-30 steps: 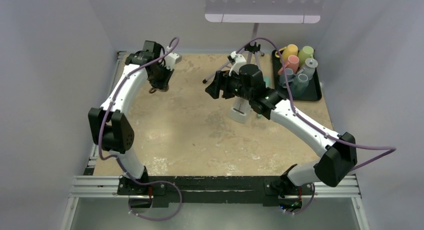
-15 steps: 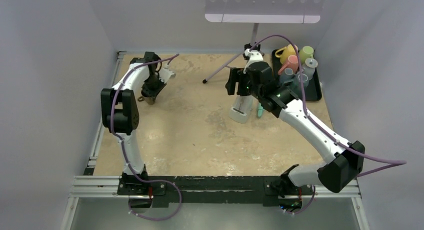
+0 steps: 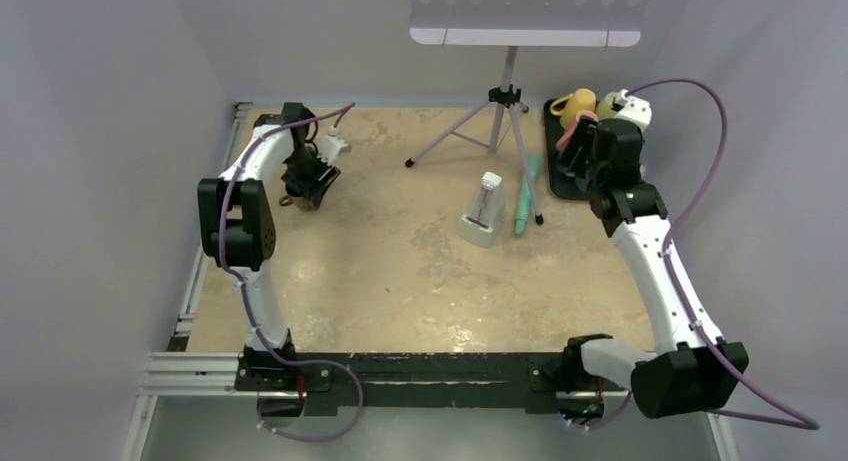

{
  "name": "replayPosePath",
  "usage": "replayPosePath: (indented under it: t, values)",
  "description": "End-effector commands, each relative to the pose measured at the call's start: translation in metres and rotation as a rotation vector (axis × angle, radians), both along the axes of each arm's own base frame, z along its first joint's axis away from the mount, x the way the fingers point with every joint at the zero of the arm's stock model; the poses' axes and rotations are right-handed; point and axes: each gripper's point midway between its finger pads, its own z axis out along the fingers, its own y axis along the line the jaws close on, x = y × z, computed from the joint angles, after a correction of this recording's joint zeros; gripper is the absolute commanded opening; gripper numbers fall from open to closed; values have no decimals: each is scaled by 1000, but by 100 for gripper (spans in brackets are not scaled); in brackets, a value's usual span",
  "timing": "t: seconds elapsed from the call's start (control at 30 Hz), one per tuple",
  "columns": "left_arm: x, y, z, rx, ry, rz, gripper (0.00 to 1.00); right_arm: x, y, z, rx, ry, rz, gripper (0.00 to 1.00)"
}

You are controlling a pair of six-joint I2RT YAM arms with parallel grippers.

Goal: Turn the mug right side up

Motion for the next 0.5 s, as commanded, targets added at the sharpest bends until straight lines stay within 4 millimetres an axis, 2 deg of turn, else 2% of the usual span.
replayPosePath:
  t: [0.0,0.07,0.17,0.27,0.47]
  values:
    - [8,-8,73,-64,-155,8,64,20,-39,-5,-25,-29,-130,70]
    - [4,-13,92,-96,-172,27,67,40,-37,-8,-18,-36,-106,69]
    - [-7,-26,115,-166,-174,45,72,75,-31,-26,2,12,-48,63]
    - [-20,-35,133,-224,-184,45,75,104,-30,-54,-9,94,-34,54]
    - [-39,-41,151,-262,-219,38,77,133,-54,-100,-100,229,-136,41]
